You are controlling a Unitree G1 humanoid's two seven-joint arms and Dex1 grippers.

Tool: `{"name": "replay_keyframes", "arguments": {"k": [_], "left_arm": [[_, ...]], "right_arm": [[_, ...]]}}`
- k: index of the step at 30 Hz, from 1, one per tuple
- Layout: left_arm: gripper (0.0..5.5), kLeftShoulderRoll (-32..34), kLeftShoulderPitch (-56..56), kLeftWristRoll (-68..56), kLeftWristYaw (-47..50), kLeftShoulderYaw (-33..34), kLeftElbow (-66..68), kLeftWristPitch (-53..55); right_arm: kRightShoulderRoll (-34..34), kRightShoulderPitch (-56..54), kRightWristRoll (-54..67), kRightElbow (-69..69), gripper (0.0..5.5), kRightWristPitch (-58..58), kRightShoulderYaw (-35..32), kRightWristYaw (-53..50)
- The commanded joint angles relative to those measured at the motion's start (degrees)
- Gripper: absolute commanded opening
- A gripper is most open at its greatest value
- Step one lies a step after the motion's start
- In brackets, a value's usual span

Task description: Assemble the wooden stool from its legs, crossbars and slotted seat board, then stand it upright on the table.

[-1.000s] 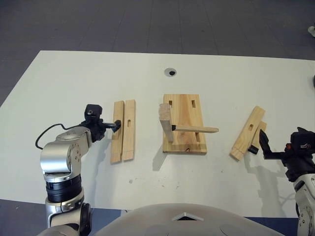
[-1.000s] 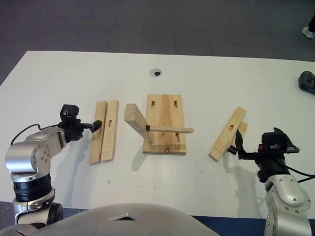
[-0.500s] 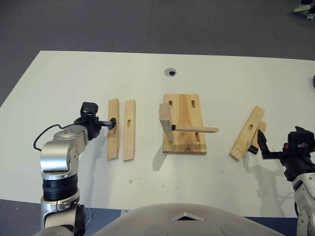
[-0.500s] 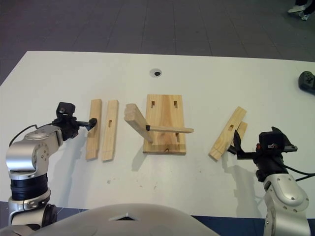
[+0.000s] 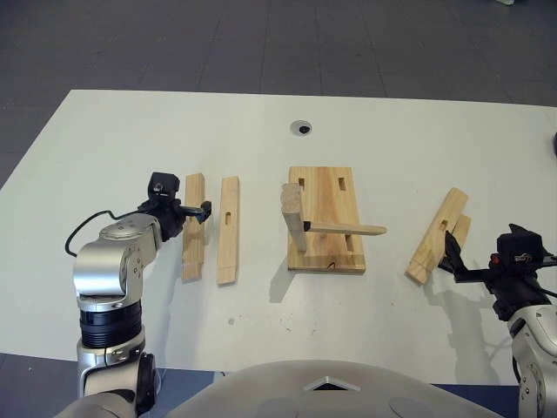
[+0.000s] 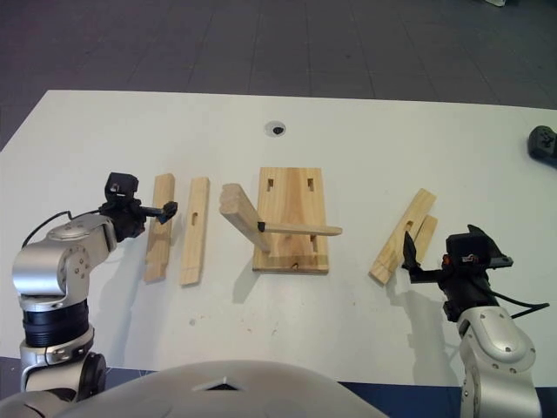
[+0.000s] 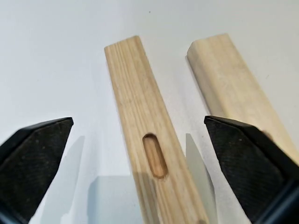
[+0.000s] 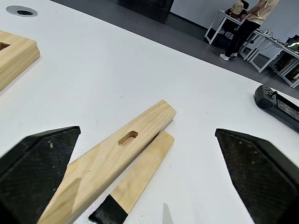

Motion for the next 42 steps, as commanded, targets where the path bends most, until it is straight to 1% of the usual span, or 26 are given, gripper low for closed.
{"name": "replay_keyframes", "arguments": {"k": [1, 5, 9, 15, 19, 21, 23, 24, 25, 27, 29, 31, 33, 36, 39, 42], "left_arm": [[4.4, -0.9, 3.1, 0.3, 0.6, 0.2, 1.8, 1.3], [3.74, -2.4, 4.2, -1.0, 0.3, 0.1, 1.7, 3.8], [3.12, -2.0, 3.2, -1.4, -0.1, 0.5, 1.6, 4.7], [2.06, -1.3, 0.3, -1.5, -0.7, 0.0, 1.8, 3.1], [2.06, -3.4, -7.0, -2.6, -0.8, 1.8, 3.6, -1.6], [2.06, -4.7, -14.1, -3.3, -1.1, 2.6, 6.2, -7.0], [2.06, -4.6, -23.8, -3.2, -2.5, 2.1, 10.5, -16.2], [2.06, -4.0, -29.3, -2.8, -4.2, 1.4, 13.1, -22.2], [2.06, -3.2, -34.2, -2.3, -6.3, 0.3, 15.4, -27.8], [2.06, -3.4, -41.6, -3.1, -10.9, -1.2, 18.2, -34.9], [2.06, -4.3, -44.9, -5.0, -17.6, -4.0, 19.0, -39.6], [2.06, -4.7, -45.7, -5.5, -23.2, -6.8, 19.6, -43.7], [2.06, -5.5, -46.1, -6.9, -28.6, -9.5, 19.2, -45.6], [2.06, -7.3, -45.8, -7.8, -33.8, -12.8, 18.7, -47.2], [2.06, -8.7, -44.5, -7.5, -36.7, -15.6, 19.2, -49.6], [2.06, -9.4, -43.8, -7.8, -38.1, -16.8, 18.6, -50.8]], "right_arm": [[-0.9, -0.7, -0.4, 0.3, 5.4, -0.1, -0.2, 0.3], [-1.5, -1.6, -0.4, 0.9, 5.4, -0.1, 0.0, 0.6], [-1.6, -1.9, -0.5, 1.0, 5.4, 0.1, 0.4, 0.5], [-1.6, -3.0, -0.5, 1.3, 5.4, 0.5, 1.0, 0.0], [-1.3, -6.3, 1.1, 1.6, 5.4, 1.7, 0.3, -0.9], [-0.8, -9.7, 3.6, 1.6, 5.4, 2.9, -1.0, -1.4], [0.3, -15.6, 9.9, 0.8, 5.4, 5.1, -3.8, -2.3], [0.7, -19.6, 15.5, 0.2, 5.4, 6.7, -5.7, -3.0], [1.0, -23.8, 22.3, -0.4, 5.4, 8.5, -7.7, -4.2], [0.6, -31.4, 38.3, -0.5, 5.4, 11.2, -10.3, -7.6], [-2.1, -39.2, 57.6, 0.4, 5.4, 10.7, -9.0, -13.7], [-3.5, -45.5, 69.1, 1.8, 5.4, 10.0, -6.1, -18.8], [-3.2, -50.4, 75.5, 3.0, 5.4, 9.0, -2.4, -22.9], [-2.0, -54.6, 82.1, 3.9, 5.4, 8.2, 2.6, -26.7], [-1.1, -56.8, 85.3, 5.3, 5.4, 7.4, 6.1, -30.3], [-1.2, -58.6, 85.7, 6.7, 5.4, 6.3, 9.1, -33.1]]}}
